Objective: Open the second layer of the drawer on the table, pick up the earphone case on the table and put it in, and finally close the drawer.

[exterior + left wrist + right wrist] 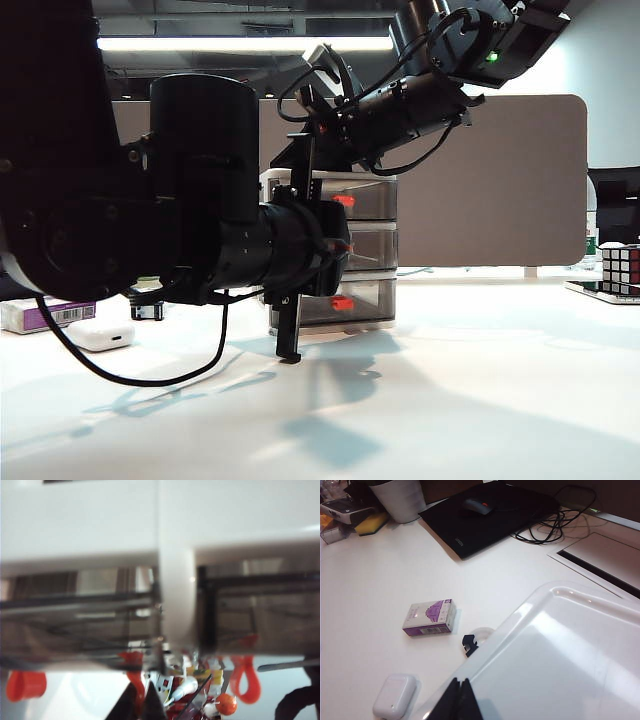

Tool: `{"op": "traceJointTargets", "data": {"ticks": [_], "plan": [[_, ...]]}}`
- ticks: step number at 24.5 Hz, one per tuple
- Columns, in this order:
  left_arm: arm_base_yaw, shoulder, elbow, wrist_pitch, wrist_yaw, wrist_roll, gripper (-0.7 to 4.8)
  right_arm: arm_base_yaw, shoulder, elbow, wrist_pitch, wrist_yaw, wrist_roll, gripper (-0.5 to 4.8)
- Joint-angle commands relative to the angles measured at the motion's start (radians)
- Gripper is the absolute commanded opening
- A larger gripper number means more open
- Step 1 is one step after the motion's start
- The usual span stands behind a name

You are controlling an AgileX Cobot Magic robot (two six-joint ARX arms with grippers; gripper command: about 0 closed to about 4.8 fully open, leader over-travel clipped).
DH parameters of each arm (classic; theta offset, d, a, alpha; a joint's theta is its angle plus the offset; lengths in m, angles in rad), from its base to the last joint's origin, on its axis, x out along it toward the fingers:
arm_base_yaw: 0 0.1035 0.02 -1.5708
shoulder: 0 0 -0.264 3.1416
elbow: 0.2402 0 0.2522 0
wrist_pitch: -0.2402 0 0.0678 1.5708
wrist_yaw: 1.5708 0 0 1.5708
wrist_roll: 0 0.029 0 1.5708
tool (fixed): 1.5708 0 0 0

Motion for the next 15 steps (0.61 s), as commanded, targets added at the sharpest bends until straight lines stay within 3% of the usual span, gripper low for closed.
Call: {"op": "traceJointTargets", "data": {"ticks": [1,8,15], "plan": [[-0.013,-0.01,0.002,-0.042,0.098,-0.002,-0.06,0.001,0.028,-0.018,-0.1,0.017,0.012,-0.04],[-0.061,-0.011,-0.001,-0.05,0.156,0.026,-0.06,0.001,0.028,-0.018,-0.106,0.015,0.012,-0.04],[-0.097,-0.019,-0.161,0.093,0.122,0.018,-0.06,0.001,0.028,-0.018,-0.111,0.014,0.013,-0.04]]}}
